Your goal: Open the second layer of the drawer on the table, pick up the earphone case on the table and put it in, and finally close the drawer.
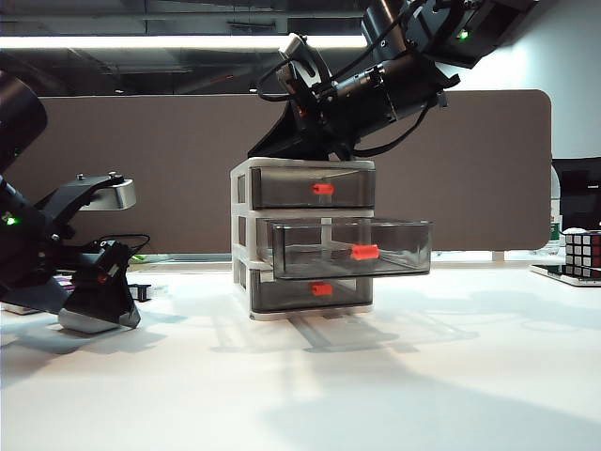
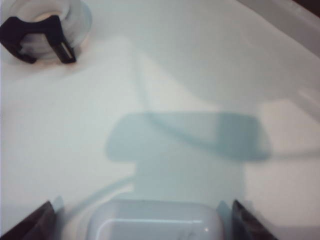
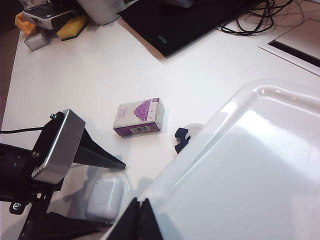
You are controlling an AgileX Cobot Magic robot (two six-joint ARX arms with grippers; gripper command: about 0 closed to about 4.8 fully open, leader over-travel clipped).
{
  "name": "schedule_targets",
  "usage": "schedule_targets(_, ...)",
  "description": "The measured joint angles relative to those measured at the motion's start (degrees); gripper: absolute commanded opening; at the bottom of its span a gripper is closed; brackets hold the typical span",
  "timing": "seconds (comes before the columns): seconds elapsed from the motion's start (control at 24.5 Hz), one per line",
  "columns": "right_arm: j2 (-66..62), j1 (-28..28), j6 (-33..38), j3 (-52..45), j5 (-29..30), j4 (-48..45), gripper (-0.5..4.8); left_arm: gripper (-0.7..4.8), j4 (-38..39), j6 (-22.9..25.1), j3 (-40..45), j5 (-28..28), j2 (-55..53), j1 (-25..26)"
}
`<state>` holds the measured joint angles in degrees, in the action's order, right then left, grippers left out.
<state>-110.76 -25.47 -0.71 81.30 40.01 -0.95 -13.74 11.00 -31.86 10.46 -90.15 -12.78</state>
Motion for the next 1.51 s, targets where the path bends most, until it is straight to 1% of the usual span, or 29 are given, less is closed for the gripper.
schedule_targets(0.08, 0.0, 0.0, -0.02, 0.0, 0.0, 0.0, -0.01, 4.79, -0.46, -0.02, 0.31, 0.02, 0.0, 0.0)
schedule_targets(0.12, 0.0, 0.0, 0.0, 0.0, 0.02, 0.0, -0.01, 4.54, -0.63, -0.02, 0.39, 0.04, 0.0, 0.0)
schedule_targets(0.16, 0.0, 0.0, 0.0, 0.0, 0.02, 0.0, -0.01, 3.88, -0.63, -0.02, 0.37, 0.04, 0.02, 0.0)
schedule_targets(0.2, 0.0, 0.0, 0.0, 0.0, 0.02, 0.02, -0.01, 3.5, -0.63, 0.0, 0.37, 0.26, 0.02, 0.0)
schedule_targets(0.24, 0.0, 0.0, 0.0, 0.0, 0.02, 0.02, -0.01, 2.91, -0.63, 0.07, 0.37, 0.46, 0.02, 0.02)
schedule_targets(0.29, 0.0, 0.0, 0.0, 0.0, 0.02, 0.0, -0.01, 2.68, -0.63, -0.04, 0.37, 0.59, 0.02, 0.11)
schedule_targets(0.69, 0.0, 0.0, 0.0, 0.0, 0.04, 0.04, -0.01, 2.63, -0.02, -0.11, 0.46, 0.68, 1.18, 0.15)
schedule_targets(0.94, 0.0, 0.0, 0.0, 0.0, 0.11, 0.04, -0.01, 2.63, 9.7, -0.79, 1.42, -0.04, 7.76, -0.11)
schedule_targets(1.02, 0.0, 0.0, 0.0, 0.0, 0.11, 0.04, -0.01, 2.63, 14.25, -2.03, 2.01, 0.28, 11.76, -0.13)
schedule_targets(1.06, 0.0, 0.0, 0.0, 0.0, 0.09, 0.04, -0.01, 2.63, 16.06, -2.84, 2.05, 1.44, 15.69, -0.28)
schedule_targets(1.18, 0.02, 0.0, 0.0, 0.0, 0.09, 0.13, -0.01, 2.63, 14.78, -3.13, 1.81, 2.71, 20.57, -1.77)
schedule_targets(1.26, 0.0, 0.0, 0.0, 0.0, 0.11, 0.13, -0.01, 2.63, 14.25, -3.13, 1.81, 3.28, 23.76, -4.04)
schedule_targets(1.35, 0.02, 0.0, 0.0, 0.0, 0.11, 0.15, -0.01, 2.63, 12.66, -3.23, 1.73, 3.67, 25.31, -6.25)
schedule_targets(1.51, 0.02, -0.02, 0.0, 0.02, 0.15, 0.2, -0.01, 2.63, 9.09, -5.29, 1.38, 3.65, 25.44, -11.15)
